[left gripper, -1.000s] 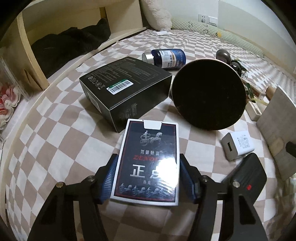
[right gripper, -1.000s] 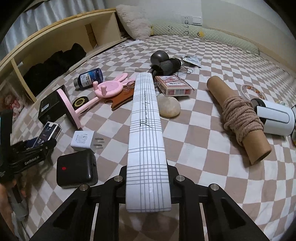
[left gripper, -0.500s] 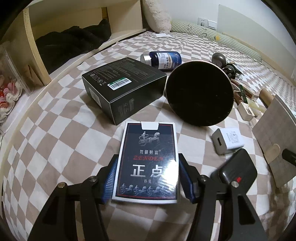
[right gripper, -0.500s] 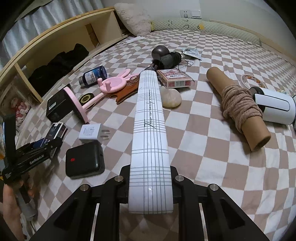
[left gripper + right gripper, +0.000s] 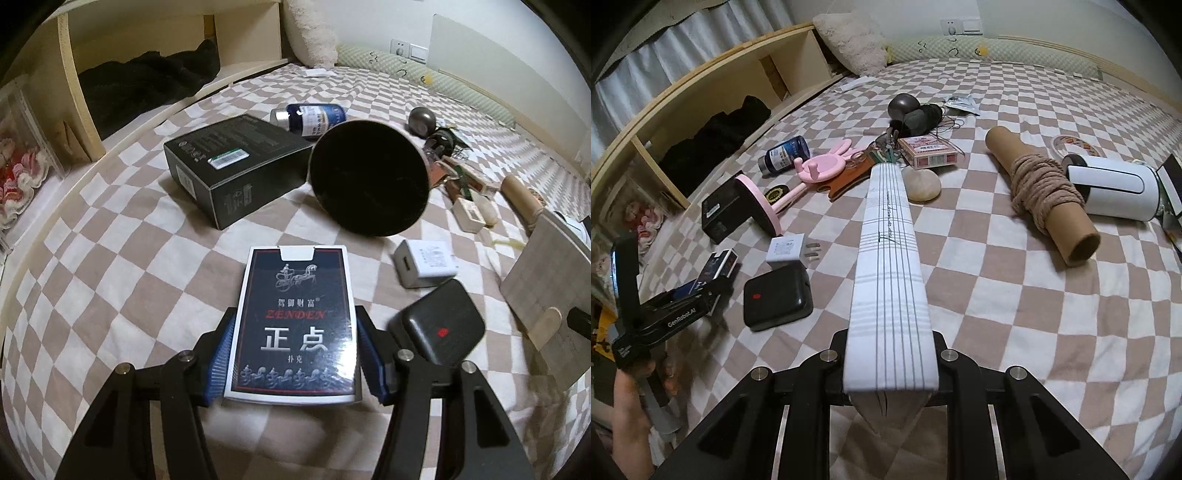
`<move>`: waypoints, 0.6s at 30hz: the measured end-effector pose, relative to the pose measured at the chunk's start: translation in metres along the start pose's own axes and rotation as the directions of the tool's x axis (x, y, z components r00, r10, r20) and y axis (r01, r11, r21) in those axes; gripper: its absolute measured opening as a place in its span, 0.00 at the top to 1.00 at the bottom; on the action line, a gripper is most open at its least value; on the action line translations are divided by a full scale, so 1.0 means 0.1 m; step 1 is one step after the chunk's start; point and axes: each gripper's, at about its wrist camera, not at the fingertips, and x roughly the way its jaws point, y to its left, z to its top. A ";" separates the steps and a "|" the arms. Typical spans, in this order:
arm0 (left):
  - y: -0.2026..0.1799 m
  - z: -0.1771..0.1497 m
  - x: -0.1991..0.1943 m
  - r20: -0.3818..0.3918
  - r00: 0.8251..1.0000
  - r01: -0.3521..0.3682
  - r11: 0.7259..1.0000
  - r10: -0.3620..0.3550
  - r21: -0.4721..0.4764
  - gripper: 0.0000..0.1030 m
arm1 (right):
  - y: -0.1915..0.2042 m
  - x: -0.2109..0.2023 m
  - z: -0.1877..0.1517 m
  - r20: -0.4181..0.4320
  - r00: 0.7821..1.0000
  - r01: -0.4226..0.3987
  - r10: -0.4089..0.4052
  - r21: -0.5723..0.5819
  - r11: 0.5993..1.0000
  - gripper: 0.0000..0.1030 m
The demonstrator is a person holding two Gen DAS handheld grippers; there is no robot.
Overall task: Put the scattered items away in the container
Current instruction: 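Lift the white notebook with the right tool while the left tool grasps the ZENDEN card box, then carry the notebook and card box toward the clear plastic box with both tools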
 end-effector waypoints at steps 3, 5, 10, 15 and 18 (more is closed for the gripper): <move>-0.05 0.02 -0.10 0.019 1.000 0.006 1.000 -0.006 0.008 0.42 | -0.01 -0.07 -0.01 0.007 1.000 0.004 -0.004 0.002 1.000 0.80; -0.08 0.03 -0.17 0.031 0.999 0.011 1.000 -0.011 0.014 0.42 | -0.01 -0.13 -0.02 0.014 1.000 0.004 -0.004 0.004 1.000 0.80; -0.16 0.06 -0.32 0.051 0.998 0.026 0.999 -0.027 0.024 0.42 | -0.03 -0.29 -0.03 0.036 0.999 -0.003 0.002 0.013 1.000 0.80; -0.29 0.06 -0.46 0.059 0.997 0.036 0.998 -0.040 0.053 0.42 | -0.08 -0.45 -0.03 0.051 0.999 -0.009 0.007 0.036 0.999 0.80; -0.37 0.06 -0.55 0.063 0.997 0.046 0.997 -0.051 0.067 0.42 | -0.12 -0.54 -0.04 0.059 0.998 -0.007 0.004 0.052 0.999 0.80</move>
